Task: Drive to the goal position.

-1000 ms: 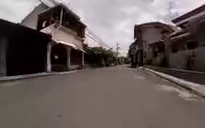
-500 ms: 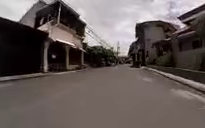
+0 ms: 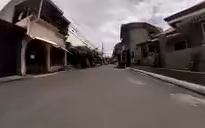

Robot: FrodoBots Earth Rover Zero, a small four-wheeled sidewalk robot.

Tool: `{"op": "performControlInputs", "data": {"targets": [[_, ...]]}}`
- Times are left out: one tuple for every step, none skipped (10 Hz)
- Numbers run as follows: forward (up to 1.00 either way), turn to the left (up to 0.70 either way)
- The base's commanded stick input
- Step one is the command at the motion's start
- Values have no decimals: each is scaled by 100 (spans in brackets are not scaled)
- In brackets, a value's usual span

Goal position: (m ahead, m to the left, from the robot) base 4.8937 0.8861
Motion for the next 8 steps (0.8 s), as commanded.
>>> {"op": "performControlInputs", "data": {"targets": [[100, 0], [100, 0], [100, 0], [100, 0], [100, 0], [100, 0], [100, 0], [100, 0]]}}
